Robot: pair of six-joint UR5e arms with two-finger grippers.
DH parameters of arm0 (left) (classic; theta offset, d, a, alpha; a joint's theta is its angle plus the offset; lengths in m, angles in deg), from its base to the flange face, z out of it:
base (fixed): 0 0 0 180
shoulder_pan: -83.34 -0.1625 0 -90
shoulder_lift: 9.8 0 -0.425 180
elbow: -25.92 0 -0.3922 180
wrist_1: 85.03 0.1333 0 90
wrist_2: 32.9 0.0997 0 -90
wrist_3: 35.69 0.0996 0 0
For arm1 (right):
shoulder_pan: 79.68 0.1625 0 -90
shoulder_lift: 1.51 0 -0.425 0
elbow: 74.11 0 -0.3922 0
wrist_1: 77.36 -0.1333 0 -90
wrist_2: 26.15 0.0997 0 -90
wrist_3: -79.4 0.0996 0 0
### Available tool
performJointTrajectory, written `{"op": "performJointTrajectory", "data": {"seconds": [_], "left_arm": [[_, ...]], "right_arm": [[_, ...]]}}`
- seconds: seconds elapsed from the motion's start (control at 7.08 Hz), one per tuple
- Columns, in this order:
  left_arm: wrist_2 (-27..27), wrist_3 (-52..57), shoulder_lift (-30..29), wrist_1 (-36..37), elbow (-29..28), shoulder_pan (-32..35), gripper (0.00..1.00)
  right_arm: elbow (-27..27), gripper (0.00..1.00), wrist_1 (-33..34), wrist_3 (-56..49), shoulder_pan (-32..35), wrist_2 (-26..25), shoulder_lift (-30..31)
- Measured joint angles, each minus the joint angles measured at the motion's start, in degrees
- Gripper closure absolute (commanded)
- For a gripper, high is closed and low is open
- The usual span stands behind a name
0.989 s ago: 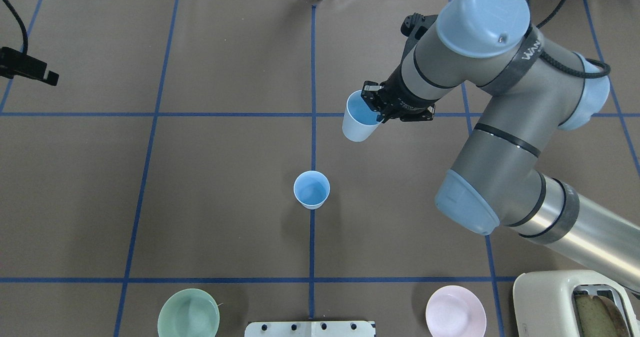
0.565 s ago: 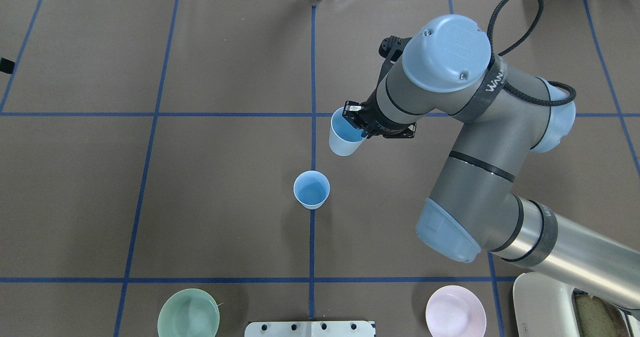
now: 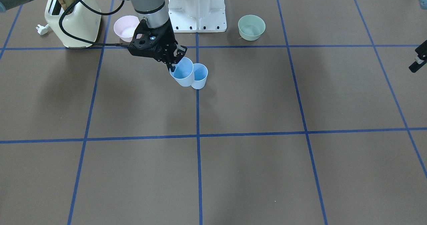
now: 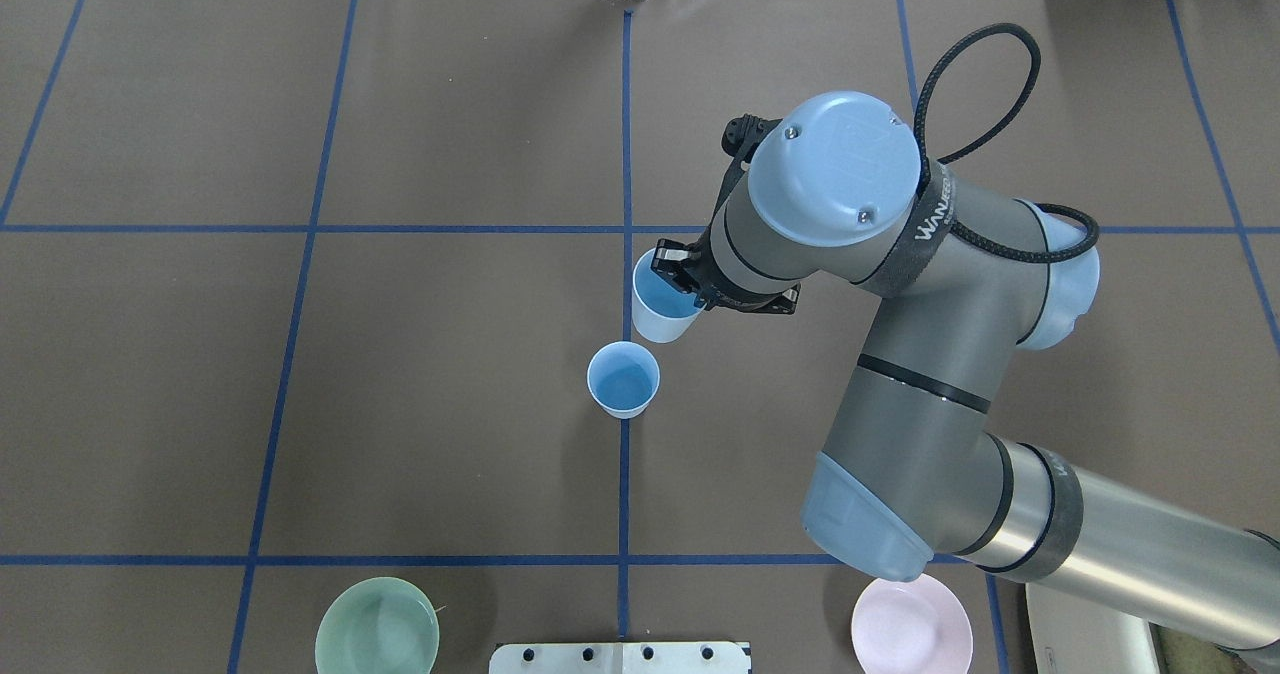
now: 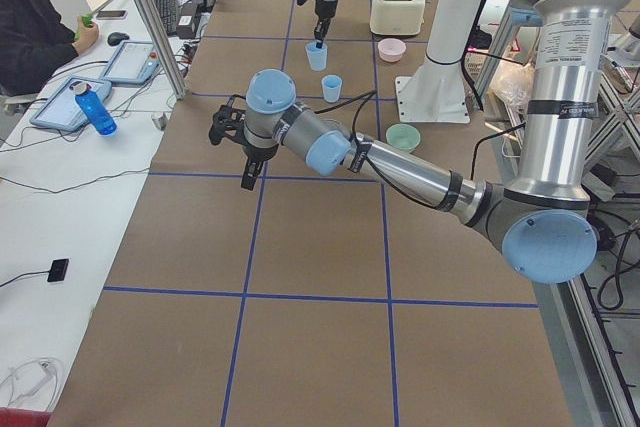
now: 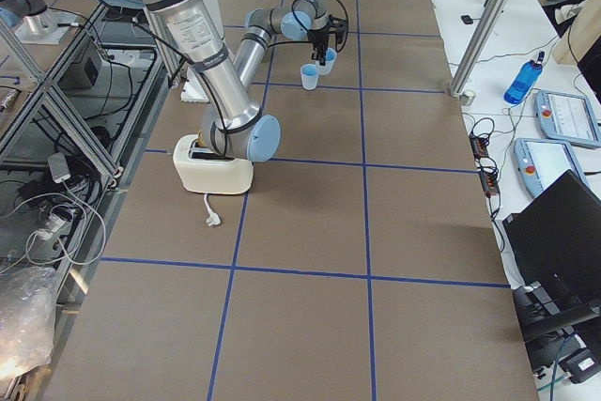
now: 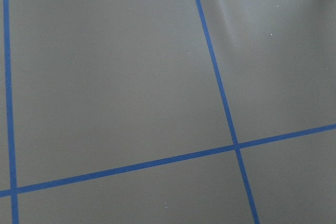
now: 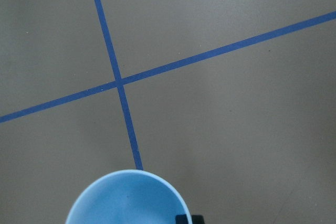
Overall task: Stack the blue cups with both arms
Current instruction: 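Carry the held cup with the right gripper over the cup at the centre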
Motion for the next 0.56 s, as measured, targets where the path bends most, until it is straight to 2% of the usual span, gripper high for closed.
{"op": "performJointTrajectory", "data": {"seconds": [0.56], "left_arm": [[-0.4, 0.3, 0.3, 0.0, 0.0, 0.6, 0.02]], "right_arm": [[-0.4, 1.00, 2.4, 1.8, -4.3, -3.9, -0.2]]}}
